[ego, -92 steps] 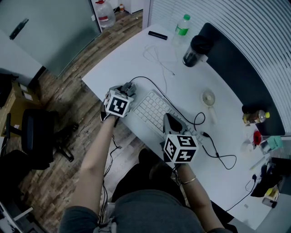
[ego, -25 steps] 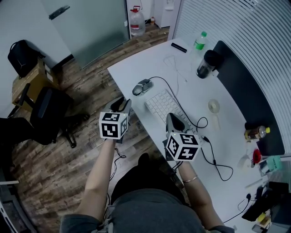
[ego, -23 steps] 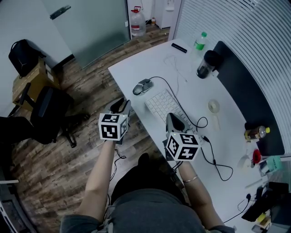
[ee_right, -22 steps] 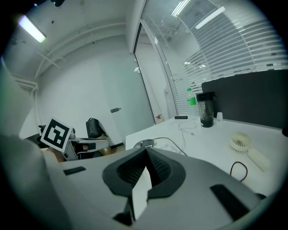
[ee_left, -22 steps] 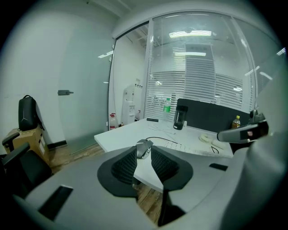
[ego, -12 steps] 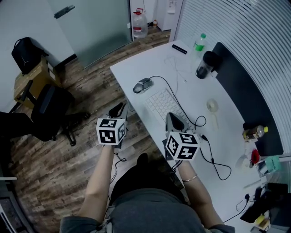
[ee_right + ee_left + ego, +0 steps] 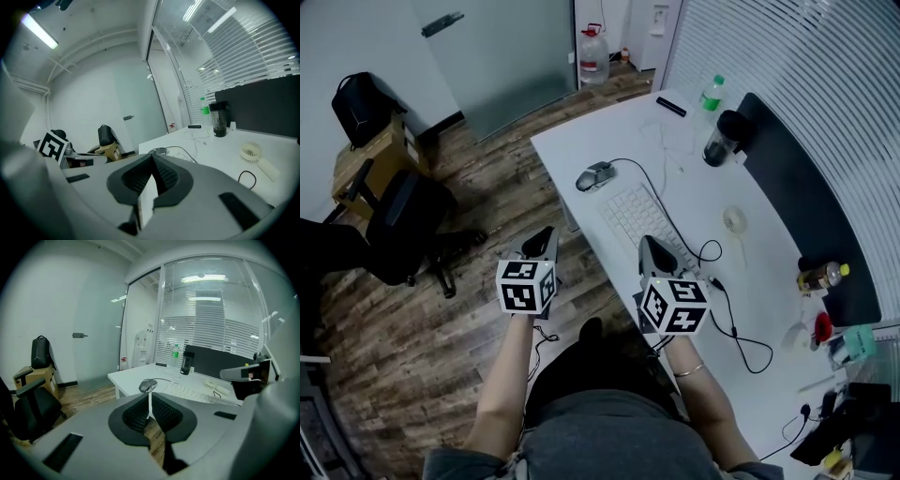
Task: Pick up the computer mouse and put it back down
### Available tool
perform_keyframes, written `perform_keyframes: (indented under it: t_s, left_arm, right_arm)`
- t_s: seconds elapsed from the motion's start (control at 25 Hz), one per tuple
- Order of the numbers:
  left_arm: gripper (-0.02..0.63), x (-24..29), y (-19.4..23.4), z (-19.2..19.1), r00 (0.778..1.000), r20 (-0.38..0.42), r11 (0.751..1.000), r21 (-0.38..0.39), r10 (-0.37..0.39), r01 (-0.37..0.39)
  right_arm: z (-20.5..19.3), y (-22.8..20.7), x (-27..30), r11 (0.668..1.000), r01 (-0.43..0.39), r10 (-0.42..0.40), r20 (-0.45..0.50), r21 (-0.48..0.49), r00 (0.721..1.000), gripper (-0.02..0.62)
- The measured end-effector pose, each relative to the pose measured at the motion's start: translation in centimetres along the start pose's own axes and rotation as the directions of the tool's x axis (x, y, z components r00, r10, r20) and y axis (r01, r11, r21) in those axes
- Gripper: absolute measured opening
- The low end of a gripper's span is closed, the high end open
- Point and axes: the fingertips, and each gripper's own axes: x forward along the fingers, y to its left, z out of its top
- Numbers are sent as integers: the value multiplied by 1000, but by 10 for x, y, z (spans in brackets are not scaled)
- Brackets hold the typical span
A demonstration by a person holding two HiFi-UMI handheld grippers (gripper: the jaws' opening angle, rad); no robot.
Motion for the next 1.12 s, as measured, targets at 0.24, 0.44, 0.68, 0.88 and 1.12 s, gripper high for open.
perform_keyframes:
  t_s: [0.24, 0.44, 0.68, 0.88, 1.12]
  left_arm:
    - [37, -14, -2, -7, 1000, 1, 1000, -3, 13, -13]
    - [37, -20, -8, 0, 1000, 21, 1000, -6, 20, -20]
    - [37, -21, -16, 3, 999, 28, 1000, -13, 22, -21]
    - [37, -19, -19, 2, 1000, 20, 1000, -11, 23, -23]
    - [37, -17, -18, 6, 999, 25, 999, -19, 31, -31]
  right_arm:
    - [2, -1, -10, 1000, 0, 0, 12, -15, 1000, 2]
    - [0, -5, -15, 1000, 3, -3, 2, -18, 1000, 2]
    - [-3, -7, -18, 1000, -9, 9, -2, -20, 1000, 2]
    - [-3, -6, -17, 1000, -23, 23, 0, -20, 1000, 2]
    - [-4, -6, -15, 999, -38, 38, -6, -15, 999, 2]
